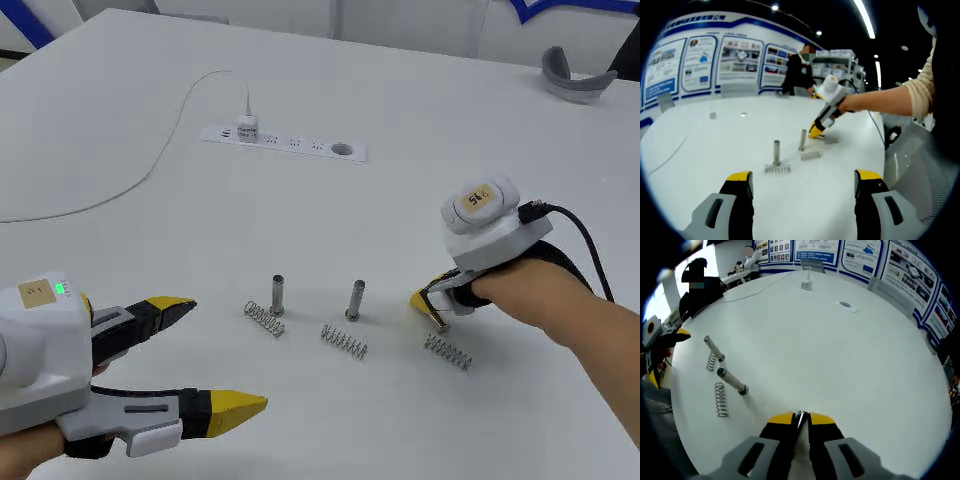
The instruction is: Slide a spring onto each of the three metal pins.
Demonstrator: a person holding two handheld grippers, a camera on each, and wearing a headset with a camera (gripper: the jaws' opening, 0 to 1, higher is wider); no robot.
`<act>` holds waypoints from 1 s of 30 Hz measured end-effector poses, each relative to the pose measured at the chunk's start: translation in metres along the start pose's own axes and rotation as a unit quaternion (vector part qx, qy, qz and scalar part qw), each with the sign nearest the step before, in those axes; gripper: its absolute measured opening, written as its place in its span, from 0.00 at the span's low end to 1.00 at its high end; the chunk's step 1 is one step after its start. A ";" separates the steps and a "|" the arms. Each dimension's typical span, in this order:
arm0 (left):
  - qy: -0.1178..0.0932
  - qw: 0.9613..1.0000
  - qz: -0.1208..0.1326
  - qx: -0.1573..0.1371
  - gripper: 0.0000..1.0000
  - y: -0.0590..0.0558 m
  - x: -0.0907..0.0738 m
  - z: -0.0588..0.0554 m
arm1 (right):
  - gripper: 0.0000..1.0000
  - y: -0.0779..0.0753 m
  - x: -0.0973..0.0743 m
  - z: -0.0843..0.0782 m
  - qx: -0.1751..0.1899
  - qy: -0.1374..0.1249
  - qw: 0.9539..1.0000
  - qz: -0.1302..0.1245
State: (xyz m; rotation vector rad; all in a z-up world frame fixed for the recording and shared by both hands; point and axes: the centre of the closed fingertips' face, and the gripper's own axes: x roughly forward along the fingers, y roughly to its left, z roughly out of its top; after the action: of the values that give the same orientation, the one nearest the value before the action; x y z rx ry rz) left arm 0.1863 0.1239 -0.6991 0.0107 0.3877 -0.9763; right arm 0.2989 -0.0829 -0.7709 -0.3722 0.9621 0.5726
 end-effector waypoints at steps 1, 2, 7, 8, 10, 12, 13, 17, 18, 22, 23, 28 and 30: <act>0.000 1.000 0.000 0.000 0.84 0.000 0.000 0.000 | 0.12 0.000 0.000 0.000 0.000 0.001 1.000 0.001; -0.001 1.000 0.000 -0.001 0.84 0.000 0.000 0.000 | 0.11 0.001 0.000 0.000 -0.001 0.004 1.000 0.004; 0.000 1.000 0.001 -0.002 0.84 0.000 0.000 -0.001 | 0.10 0.003 0.000 0.000 -0.009 0.014 1.000 0.012; 0.000 1.000 0.001 -0.002 0.84 0.000 0.000 -0.001 | 0.10 0.003 0.000 0.000 -0.013 0.017 1.000 0.012; 0.000 1.000 0.001 -0.002 0.84 0.000 0.000 -0.001 | 0.10 0.003 0.000 0.000 -0.017 0.021 1.000 0.013; 0.000 1.000 0.002 -0.002 0.84 0.000 0.000 -0.001 | 0.10 0.003 0.000 0.001 -0.021 0.025 0.999 0.014; 0.000 1.000 0.002 -0.003 0.84 0.000 0.000 -0.001 | 0.10 0.004 0.000 0.000 -0.024 0.028 0.999 0.014; -0.001 1.000 0.001 -0.003 0.84 0.000 0.000 0.000 | 0.11 0.003 -0.001 0.000 -0.033 0.042 0.998 0.015; -0.001 1.000 0.001 -0.003 0.84 0.000 0.000 0.000 | 0.11 0.004 -0.001 0.000 -0.033 0.045 0.998 0.016; -0.001 1.000 0.000 -0.003 0.84 0.000 0.000 0.000 | 0.10 0.006 -0.002 -0.001 -0.014 0.057 0.998 0.025; -0.001 1.000 0.000 -0.003 0.84 0.000 0.000 0.000 | 0.10 0.005 -0.001 0.000 -0.009 0.056 0.998 0.026; -0.003 1.000 -0.001 -0.001 0.83 -0.001 0.000 0.001 | 0.09 0.005 -0.001 -0.001 -0.008 0.053 0.998 0.019; -0.003 1.000 -0.001 -0.002 0.83 -0.001 0.001 0.001 | 0.09 0.005 -0.003 -0.001 -0.002 0.045 0.999 0.016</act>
State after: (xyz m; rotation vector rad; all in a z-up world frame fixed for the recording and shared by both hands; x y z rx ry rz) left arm 0.1859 0.1226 -0.6982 0.0048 0.3843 -0.9778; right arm 0.2938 -0.0805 -0.7692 -0.3888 1.0546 0.5901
